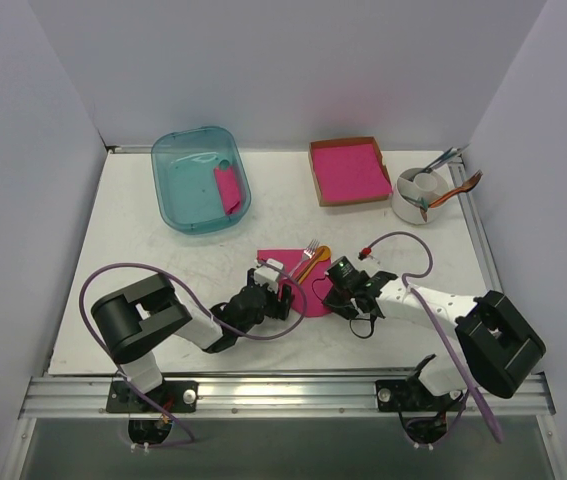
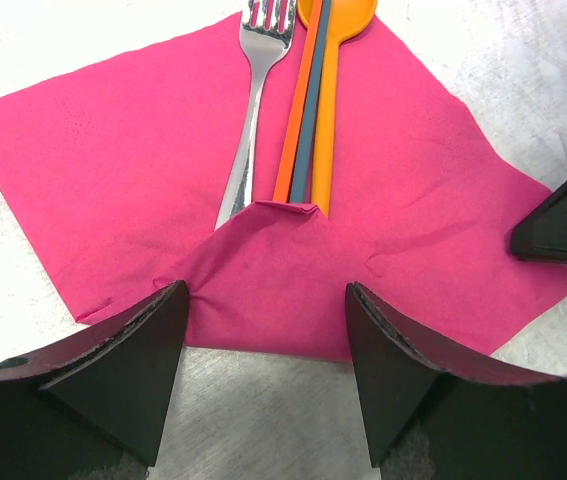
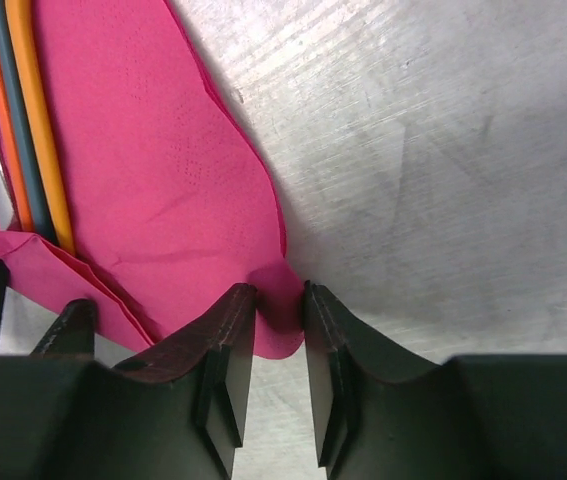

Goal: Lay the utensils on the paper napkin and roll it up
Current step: Roll the napkin at the center of the board.

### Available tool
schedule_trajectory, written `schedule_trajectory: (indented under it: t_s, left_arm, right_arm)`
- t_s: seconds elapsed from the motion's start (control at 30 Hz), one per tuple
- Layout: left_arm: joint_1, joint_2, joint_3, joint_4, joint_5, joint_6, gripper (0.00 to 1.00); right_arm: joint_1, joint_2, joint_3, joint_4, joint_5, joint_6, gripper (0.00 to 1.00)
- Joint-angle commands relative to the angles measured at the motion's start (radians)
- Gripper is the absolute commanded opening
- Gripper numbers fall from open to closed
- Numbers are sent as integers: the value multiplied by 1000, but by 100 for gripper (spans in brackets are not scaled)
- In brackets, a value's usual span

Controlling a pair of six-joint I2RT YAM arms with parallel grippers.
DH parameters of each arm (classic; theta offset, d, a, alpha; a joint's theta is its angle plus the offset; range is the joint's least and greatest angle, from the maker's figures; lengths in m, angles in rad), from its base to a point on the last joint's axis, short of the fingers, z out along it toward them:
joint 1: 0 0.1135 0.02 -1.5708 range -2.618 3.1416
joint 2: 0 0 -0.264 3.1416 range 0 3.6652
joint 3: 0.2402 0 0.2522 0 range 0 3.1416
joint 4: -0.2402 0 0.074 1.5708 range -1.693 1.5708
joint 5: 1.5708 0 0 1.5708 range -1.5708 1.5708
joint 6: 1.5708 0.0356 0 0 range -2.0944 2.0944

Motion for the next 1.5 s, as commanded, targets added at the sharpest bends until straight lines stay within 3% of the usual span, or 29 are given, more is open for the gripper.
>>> schedule_trajectory:
  t_s: [0.0,0.07,0.23,0.47,0.9,1.47]
  left_arm:
    - [-9,-2,15,-79,7,-18,73]
    - [-7,1,19,-80,7,-17,73]
    - [-9,5,21,-80,7,-18,73]
    - [-9,12,24,-82,22,-17,73]
    - [-9,28,9,-54,37,-18,73]
    - [-9,70,1,-16,53,-15,73]
  right_arm:
    - [9,9,-55,-1,6,39,24]
    - [9,2,-52,-8,3,36,17]
    - [12,-67,-33,-25,27,5,14]
    - [9,-138,11,21,38,-114,1]
    - [-14,-47,108,185,-97,-286,0]
    - [-46,-6,155,312,-218,-383,0]
